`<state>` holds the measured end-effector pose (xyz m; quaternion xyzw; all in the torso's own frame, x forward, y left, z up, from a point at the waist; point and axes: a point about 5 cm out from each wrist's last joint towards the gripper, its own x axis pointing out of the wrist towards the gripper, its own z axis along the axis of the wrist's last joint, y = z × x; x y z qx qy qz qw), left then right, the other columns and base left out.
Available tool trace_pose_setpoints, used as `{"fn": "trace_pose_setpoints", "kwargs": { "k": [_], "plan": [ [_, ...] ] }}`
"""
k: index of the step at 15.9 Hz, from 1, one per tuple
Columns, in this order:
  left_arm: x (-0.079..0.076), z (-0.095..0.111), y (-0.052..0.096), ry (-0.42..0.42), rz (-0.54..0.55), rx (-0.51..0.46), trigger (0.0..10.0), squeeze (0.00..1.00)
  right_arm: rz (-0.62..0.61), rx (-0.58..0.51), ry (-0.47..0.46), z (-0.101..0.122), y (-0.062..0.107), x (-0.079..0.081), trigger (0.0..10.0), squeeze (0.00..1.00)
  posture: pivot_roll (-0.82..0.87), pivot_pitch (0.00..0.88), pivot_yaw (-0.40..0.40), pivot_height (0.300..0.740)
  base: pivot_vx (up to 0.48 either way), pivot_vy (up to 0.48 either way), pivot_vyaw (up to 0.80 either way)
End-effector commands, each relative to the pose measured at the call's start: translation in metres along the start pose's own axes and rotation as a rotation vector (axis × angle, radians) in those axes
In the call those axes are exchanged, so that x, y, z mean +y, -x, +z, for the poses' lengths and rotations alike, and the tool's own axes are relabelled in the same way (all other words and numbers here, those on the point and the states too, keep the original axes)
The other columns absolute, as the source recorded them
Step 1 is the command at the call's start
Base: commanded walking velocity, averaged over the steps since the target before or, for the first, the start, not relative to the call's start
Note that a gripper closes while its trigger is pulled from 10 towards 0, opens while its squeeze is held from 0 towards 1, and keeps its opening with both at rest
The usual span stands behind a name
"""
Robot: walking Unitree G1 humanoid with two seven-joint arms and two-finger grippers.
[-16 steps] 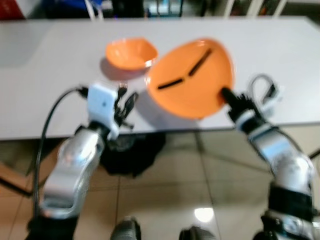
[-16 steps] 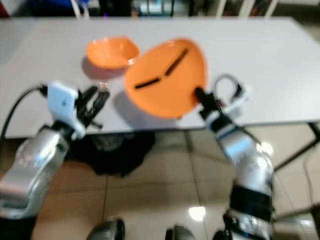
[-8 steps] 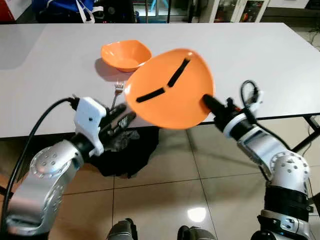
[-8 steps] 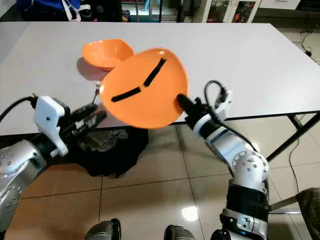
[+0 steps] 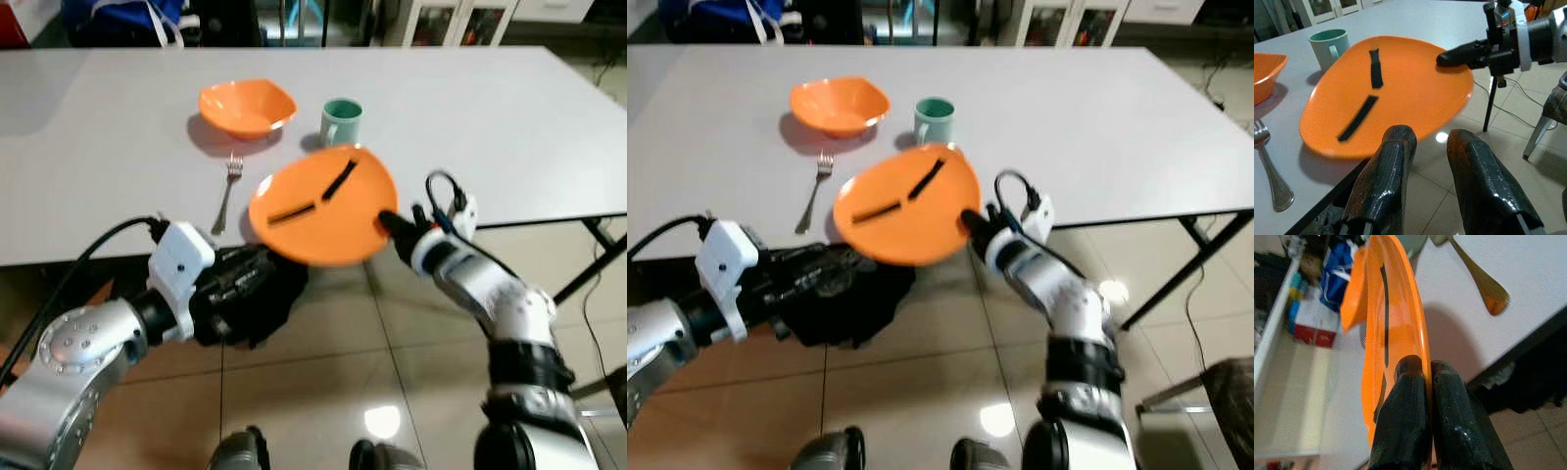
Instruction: Setting the table
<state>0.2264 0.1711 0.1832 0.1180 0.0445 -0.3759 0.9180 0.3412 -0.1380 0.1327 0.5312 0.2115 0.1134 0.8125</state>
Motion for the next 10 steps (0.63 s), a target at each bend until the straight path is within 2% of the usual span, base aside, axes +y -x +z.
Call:
{"fn": "trace_pose_setpoints", "kwargs": {
  "k": [1, 7, 10],
  "plan": [
    [0.003, 0.004, 0.001, -0.008, 0.027, -0.012, 10.0, 0.0, 0.011, -0.049, -0.038, 0.009, -0.003, 0.002, 10.0, 0.0, 0.01, 0.085, -0.046, 0.74, 0.0, 0.0, 0.0],
    [0.024, 0.003, -0.006, 0.004, 0.275, -0.025, 10.0, 0.0, -0.005, -0.08, -0.125, 0.016, -0.014, 0.002, 10.0, 0.0, 0.01, 0.112, -0.044, 0.74, 0.0, 0.0, 0.0],
    [0.025, 0.008, -0.014, 0.014, 0.345, -0.051, 10.0, 0.0, 0.001, -0.087, -0.106, 0.017, -0.016, 0.004, 10.0, 0.0, 0.01, 0.123, -0.039, 0.74, 0.0, 0.0, 0.0]
  ]
}}
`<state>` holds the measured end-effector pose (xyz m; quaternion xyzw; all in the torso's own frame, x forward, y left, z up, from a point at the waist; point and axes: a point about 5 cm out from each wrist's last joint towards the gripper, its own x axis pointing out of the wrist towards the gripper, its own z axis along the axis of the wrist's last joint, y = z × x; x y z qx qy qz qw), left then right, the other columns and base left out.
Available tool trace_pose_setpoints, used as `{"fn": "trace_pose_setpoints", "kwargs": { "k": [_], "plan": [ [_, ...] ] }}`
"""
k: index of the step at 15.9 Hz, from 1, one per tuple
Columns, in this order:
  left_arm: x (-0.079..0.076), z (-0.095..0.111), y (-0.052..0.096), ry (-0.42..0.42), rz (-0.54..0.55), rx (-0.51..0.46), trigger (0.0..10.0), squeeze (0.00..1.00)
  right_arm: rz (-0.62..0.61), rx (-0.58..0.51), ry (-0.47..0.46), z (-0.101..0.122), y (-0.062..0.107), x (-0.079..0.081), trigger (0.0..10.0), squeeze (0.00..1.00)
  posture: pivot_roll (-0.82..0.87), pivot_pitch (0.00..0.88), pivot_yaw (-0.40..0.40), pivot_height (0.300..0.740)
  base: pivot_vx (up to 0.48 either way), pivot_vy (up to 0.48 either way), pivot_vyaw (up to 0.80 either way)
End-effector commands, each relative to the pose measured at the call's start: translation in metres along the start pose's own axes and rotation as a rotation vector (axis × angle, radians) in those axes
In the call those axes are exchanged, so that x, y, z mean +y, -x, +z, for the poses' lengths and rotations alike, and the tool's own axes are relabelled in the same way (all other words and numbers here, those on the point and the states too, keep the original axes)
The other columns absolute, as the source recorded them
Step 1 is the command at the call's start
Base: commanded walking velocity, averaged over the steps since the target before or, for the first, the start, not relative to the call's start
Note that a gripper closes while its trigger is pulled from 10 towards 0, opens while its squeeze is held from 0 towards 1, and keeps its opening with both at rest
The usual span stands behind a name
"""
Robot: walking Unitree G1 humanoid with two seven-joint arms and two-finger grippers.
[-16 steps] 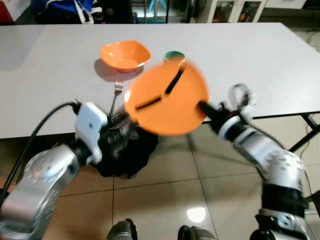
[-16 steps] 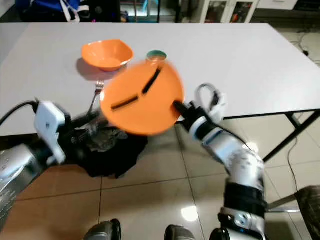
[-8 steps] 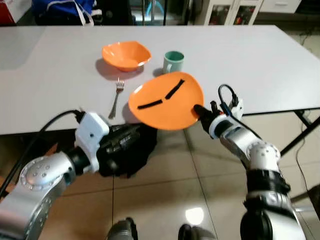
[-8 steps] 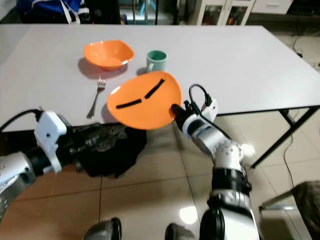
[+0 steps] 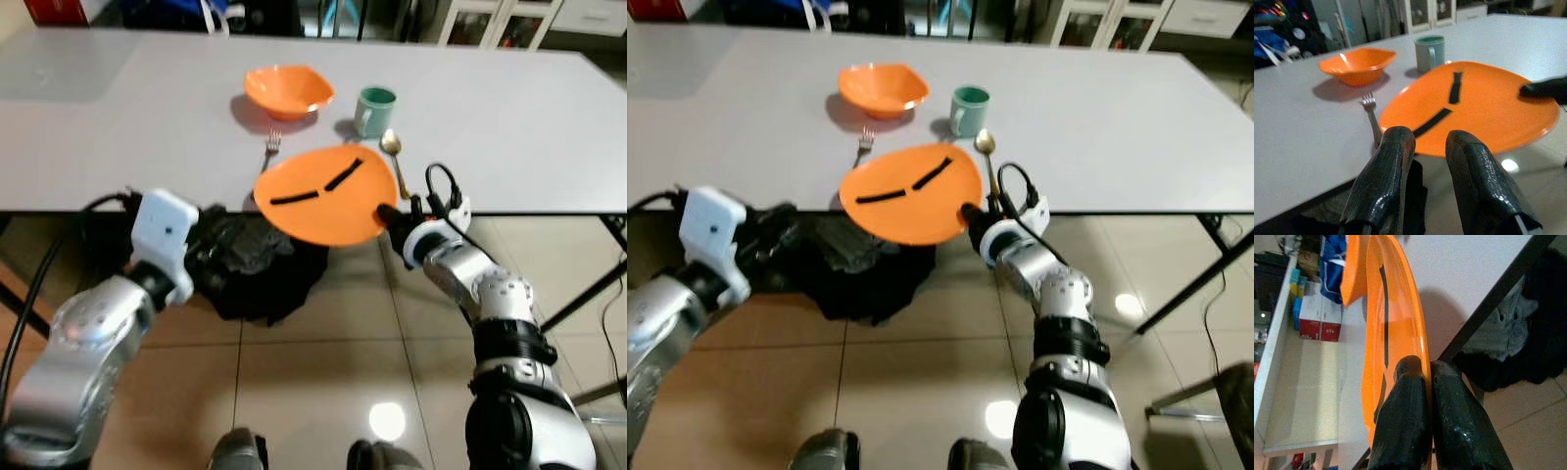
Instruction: Setting the table
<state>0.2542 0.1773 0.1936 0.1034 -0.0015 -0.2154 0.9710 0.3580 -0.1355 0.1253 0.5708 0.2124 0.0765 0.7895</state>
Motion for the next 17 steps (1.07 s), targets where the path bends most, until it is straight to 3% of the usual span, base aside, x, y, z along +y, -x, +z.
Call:
{"fn": "trace_pose_setpoints", "kwargs": {
  "k": [1, 4, 12, 17],
  "plan": [
    [-0.001, 0.001, -0.003, -0.011, 0.015, 0.006, 10.0, 0.0, 0.043, -0.057, 0.064, 0.014, 0.001, 0.012, 10.0, 0.0, 0.01, 0.129, -0.037, 0.74, 0.0, 0.0, 0.0],
    [-0.007, -0.001, -0.007, -0.045, 0.007, 0.013, 10.0, 0.0, 0.058, -0.063, 0.059, 0.015, -0.002, 0.017, 10.0, 0.0, 0.01, 0.134, -0.035, 0.74, 0.0, 0.0, 0.0],
    [-0.007, 0.006, -0.012, -0.021, 0.013, -0.026, 10.0, 0.0, 0.086, -0.075, 0.075, 0.017, -0.005, 0.023, 10.0, 0.0, 0.01, 0.133, -0.027, 0.74, 0.0, 0.0, 0.0],
    [-0.006, 0.009, -0.014, -0.013, 0.005, -0.041, 10.0, 0.0, 0.11, -0.079, 0.075, 0.018, -0.005, 0.028, 10.0, 0.0, 0.01, 0.128, -0.025, 0.74, 0.308, 0.0, 0.0]
  ]
}}
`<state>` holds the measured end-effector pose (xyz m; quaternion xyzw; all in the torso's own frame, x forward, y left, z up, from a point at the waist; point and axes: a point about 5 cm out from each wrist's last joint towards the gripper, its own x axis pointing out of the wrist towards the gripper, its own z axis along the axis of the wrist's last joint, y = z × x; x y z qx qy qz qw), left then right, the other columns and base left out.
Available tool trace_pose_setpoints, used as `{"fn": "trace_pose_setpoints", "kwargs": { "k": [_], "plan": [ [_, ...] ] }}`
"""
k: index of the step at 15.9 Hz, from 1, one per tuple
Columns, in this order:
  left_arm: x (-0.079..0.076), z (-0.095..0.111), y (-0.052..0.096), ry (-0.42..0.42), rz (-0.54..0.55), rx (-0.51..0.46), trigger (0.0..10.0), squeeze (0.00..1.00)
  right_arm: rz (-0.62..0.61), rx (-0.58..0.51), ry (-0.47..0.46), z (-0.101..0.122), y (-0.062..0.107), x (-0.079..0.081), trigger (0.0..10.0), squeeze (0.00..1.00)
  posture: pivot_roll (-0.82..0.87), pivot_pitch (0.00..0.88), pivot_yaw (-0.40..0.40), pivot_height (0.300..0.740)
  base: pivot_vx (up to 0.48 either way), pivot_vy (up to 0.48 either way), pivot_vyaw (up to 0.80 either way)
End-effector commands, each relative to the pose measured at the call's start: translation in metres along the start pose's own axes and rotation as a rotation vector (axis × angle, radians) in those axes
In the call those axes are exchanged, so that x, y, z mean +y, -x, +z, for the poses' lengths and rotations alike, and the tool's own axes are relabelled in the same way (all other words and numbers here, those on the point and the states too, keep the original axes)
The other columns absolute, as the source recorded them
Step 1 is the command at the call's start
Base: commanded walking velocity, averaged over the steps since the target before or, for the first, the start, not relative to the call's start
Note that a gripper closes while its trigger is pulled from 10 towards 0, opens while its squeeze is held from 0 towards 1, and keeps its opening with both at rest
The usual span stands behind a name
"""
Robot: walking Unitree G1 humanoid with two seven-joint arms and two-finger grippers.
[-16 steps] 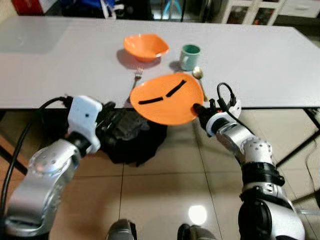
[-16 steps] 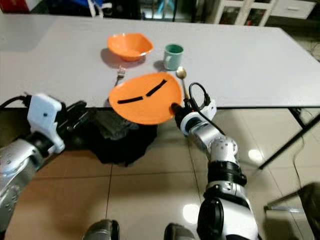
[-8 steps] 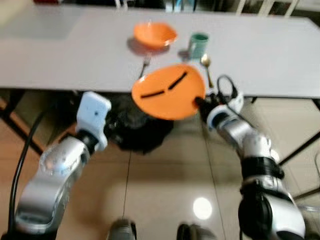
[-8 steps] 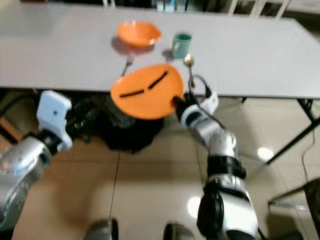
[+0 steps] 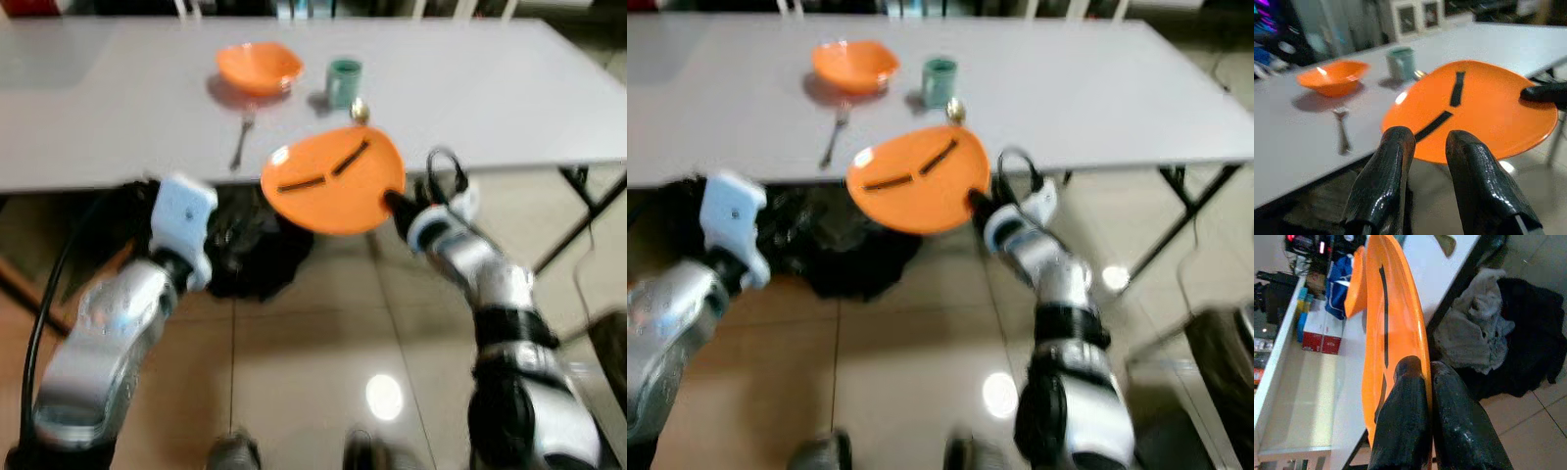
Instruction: Setting the table
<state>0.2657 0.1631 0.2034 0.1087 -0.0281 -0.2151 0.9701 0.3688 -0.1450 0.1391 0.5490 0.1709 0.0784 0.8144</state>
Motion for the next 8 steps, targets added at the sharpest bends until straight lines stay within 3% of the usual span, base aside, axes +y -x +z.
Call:
{"fn": "trace_pose_setpoints", "kwargs": {
  "k": [1, 8],
  "plan": [
    [0.0004, -0.0025, 0.0022, 0.009, 0.0, 0.007, 10.0, 0.0, 0.079, -0.012, 0.003, 0.003, -0.0033, 0.0184, 10.0, 0.0, 0.01, 0.128, -0.025, 0.74, 0.356, 0.0, 0.0],
    [0.0019, -0.0014, 0.0019, 0.008, 0.001, 0.001, 10.0, 0.0, 0.099, -0.008, -0.002, 0.0029, -0.0038, 0.0214, 10.0, 0.0, 0.02, 0.124, -0.026, 0.74, 0.356, 0.0, 0.0]
  ]
}}
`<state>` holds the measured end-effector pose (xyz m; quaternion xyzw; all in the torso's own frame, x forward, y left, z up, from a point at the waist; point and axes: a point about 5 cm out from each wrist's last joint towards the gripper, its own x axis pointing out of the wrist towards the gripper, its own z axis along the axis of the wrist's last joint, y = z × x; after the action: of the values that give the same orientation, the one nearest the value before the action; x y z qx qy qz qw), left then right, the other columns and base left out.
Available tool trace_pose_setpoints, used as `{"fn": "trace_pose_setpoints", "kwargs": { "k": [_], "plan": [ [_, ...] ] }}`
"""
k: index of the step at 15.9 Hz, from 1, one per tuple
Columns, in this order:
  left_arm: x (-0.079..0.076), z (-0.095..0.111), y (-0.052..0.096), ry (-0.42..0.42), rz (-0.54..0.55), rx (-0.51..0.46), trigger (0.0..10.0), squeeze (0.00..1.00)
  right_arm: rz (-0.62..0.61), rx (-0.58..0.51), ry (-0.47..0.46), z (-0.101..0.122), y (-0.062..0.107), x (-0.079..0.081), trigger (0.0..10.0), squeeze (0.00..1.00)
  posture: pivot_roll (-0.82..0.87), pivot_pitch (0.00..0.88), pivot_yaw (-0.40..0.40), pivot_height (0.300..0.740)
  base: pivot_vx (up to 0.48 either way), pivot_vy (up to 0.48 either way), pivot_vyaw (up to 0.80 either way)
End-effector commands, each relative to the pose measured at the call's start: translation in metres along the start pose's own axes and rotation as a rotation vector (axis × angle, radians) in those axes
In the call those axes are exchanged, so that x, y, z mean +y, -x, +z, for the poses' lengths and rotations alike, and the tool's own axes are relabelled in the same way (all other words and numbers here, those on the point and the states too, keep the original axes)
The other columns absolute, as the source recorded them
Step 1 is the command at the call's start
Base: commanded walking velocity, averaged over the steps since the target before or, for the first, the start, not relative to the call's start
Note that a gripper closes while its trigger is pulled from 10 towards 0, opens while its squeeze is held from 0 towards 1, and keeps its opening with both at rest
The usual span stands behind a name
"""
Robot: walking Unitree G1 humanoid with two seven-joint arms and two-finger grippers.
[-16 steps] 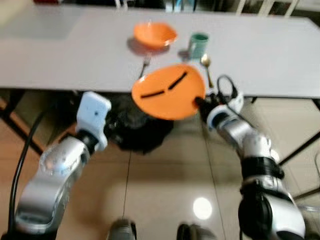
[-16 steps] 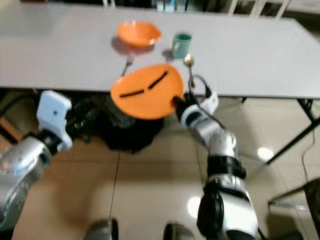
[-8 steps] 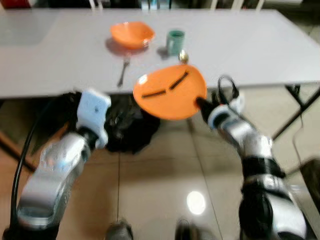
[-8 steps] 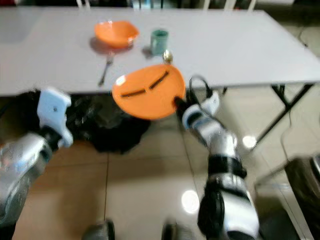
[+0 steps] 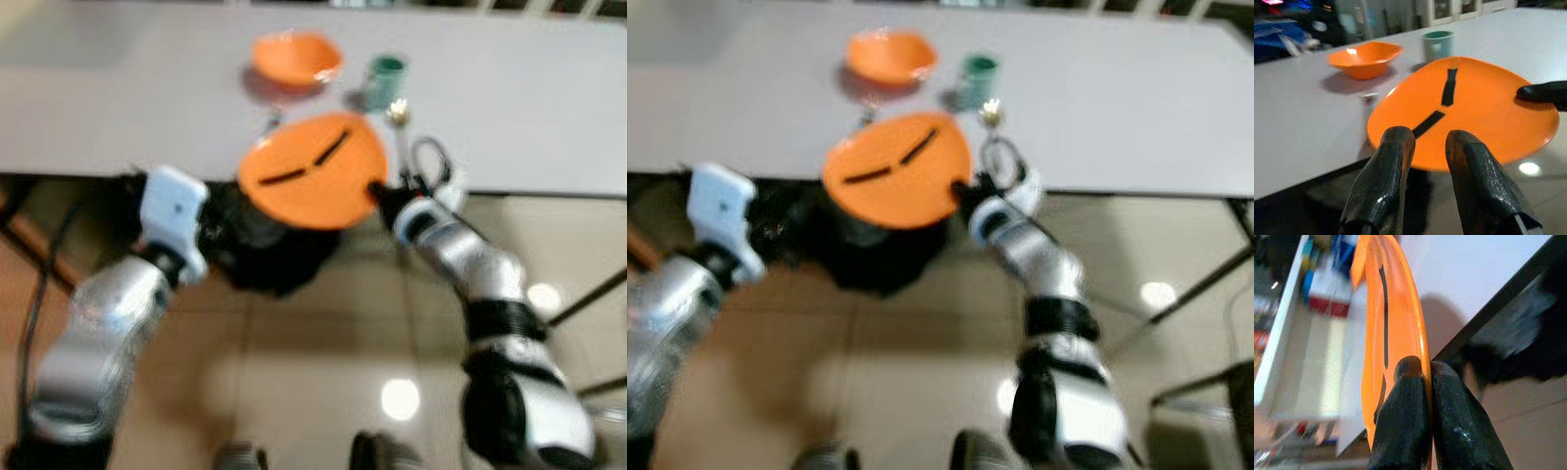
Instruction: Setting the table
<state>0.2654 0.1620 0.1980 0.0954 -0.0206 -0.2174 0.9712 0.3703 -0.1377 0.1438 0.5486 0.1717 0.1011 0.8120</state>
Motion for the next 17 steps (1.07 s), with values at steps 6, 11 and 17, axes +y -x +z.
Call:
{"fn": "trace_pose_setpoints", "kwargs": {
  "k": [6, 11, 17],
  "plan": [
    [0.004, 0.005, 0.002, -0.016, 0.005, -0.018, 10.0, 0.0, 0.078, -0.036, -0.038, 0.008, -0.001, 0.015, 10.0, 0.0, 0.02, 0.123, -0.026, 0.74, 0.222, 0.0, 0.0],
    [0.0, 0.006, 0.003, -0.003, -0.019, -0.023, 10.0, 0.0, 0.07, -0.033, -0.063, 0.006, -0.001, 0.012, 10.0, 0.0, 0.02, 0.125, -0.03, 0.74, 0.0, 0.0, 0.0],
    [0.001, 0.001, 0.008, -0.014, -0.015, 0.013, 10.0, 0.0, 0.039, -0.088, -0.108, 0.007, -0.015, 0.013, 10.0, 0.0, 0.03, 0.142, -0.029, 0.74, 0.0, 0.0, 0.0]
  ]
}}
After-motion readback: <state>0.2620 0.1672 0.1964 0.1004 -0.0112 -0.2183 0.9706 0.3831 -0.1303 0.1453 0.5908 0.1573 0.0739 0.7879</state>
